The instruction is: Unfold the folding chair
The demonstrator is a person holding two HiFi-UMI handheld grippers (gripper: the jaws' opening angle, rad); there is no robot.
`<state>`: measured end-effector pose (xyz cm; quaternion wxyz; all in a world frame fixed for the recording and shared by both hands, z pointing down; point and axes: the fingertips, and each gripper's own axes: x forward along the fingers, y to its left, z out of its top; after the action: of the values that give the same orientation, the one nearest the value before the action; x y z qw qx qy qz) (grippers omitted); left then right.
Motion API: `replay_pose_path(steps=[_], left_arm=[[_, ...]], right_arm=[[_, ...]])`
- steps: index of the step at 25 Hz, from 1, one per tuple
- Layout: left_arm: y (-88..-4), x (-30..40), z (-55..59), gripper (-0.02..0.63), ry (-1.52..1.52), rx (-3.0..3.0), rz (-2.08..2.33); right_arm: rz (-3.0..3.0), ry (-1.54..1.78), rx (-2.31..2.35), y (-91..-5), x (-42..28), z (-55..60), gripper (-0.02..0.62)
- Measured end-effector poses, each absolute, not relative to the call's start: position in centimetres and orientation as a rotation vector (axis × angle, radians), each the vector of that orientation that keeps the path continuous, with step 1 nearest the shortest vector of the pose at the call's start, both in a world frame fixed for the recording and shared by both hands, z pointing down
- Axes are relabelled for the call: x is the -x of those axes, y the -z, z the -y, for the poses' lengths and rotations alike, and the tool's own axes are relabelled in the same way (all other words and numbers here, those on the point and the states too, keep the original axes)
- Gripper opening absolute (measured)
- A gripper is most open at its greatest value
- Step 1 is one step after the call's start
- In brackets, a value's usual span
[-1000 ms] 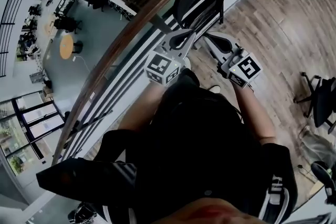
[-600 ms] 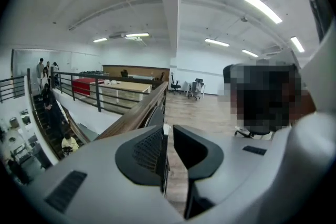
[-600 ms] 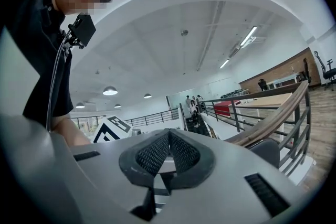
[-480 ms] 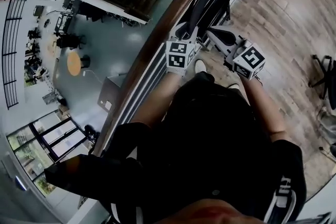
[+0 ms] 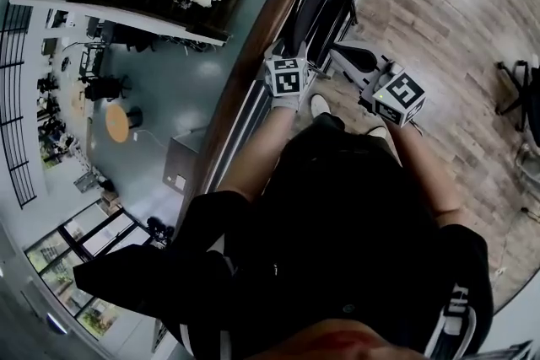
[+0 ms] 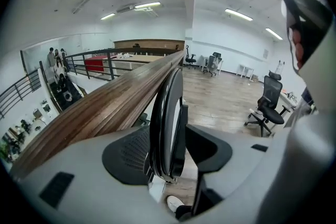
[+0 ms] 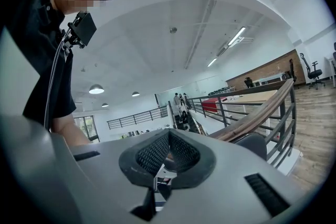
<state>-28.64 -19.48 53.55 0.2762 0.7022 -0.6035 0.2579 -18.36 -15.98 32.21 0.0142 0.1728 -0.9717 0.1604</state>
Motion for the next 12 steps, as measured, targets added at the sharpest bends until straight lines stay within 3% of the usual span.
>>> replay_pose_path(steps=[12], left_arm=[[-57.7, 29.2, 20.4, 0.209, -0.817, -1.797, 1.735]], right_arm=[[2.955, -0.491, -0.635, -33.9, 16.0, 14.4, 0.008]])
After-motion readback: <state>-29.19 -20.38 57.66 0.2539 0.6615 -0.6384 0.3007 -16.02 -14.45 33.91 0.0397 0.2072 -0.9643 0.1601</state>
